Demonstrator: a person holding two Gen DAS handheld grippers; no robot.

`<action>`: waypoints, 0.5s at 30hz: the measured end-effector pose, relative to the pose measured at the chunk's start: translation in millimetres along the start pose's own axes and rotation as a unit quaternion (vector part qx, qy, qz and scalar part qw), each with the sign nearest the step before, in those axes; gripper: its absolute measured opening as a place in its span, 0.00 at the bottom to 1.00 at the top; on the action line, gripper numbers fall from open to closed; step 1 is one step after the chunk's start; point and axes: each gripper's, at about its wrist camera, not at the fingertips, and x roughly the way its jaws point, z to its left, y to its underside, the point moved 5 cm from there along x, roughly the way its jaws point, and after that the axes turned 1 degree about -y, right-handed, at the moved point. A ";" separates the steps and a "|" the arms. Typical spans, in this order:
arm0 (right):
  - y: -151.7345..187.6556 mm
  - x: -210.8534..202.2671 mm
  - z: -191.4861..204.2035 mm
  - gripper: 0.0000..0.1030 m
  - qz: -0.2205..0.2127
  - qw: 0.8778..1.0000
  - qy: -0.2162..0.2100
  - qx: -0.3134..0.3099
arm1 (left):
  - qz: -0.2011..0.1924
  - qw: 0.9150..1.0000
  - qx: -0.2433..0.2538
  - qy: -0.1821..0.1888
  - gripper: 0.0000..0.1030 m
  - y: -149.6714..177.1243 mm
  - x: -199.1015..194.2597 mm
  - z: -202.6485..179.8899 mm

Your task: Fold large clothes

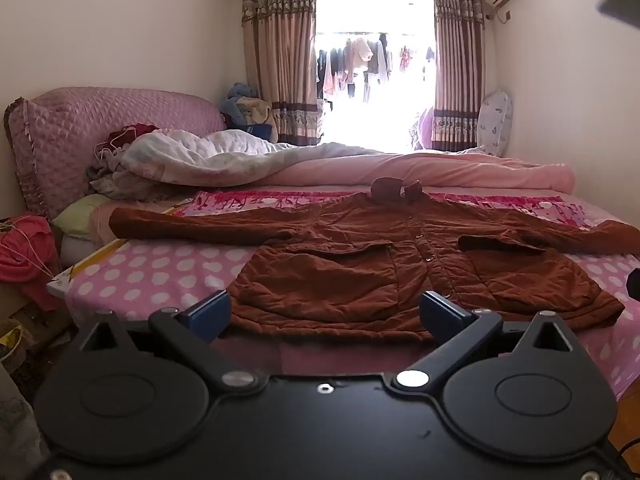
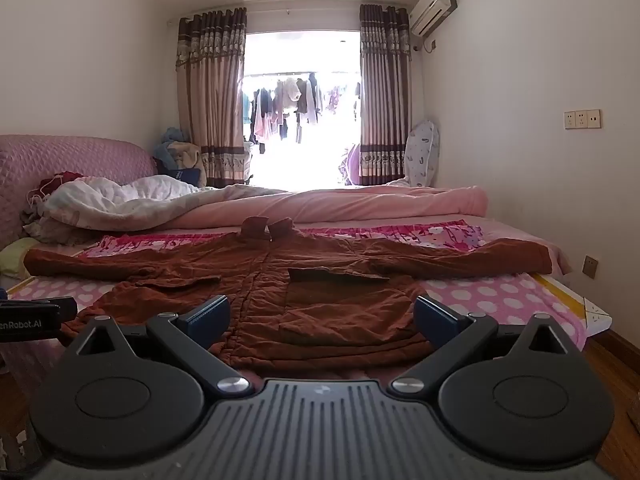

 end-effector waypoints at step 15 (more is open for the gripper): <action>-1.9 -2.4 0.9 1.00 -0.005 1.000 -0.001 -0.002 | -0.010 1.000 -0.007 0.006 1.00 -1.6 -3.8 2.2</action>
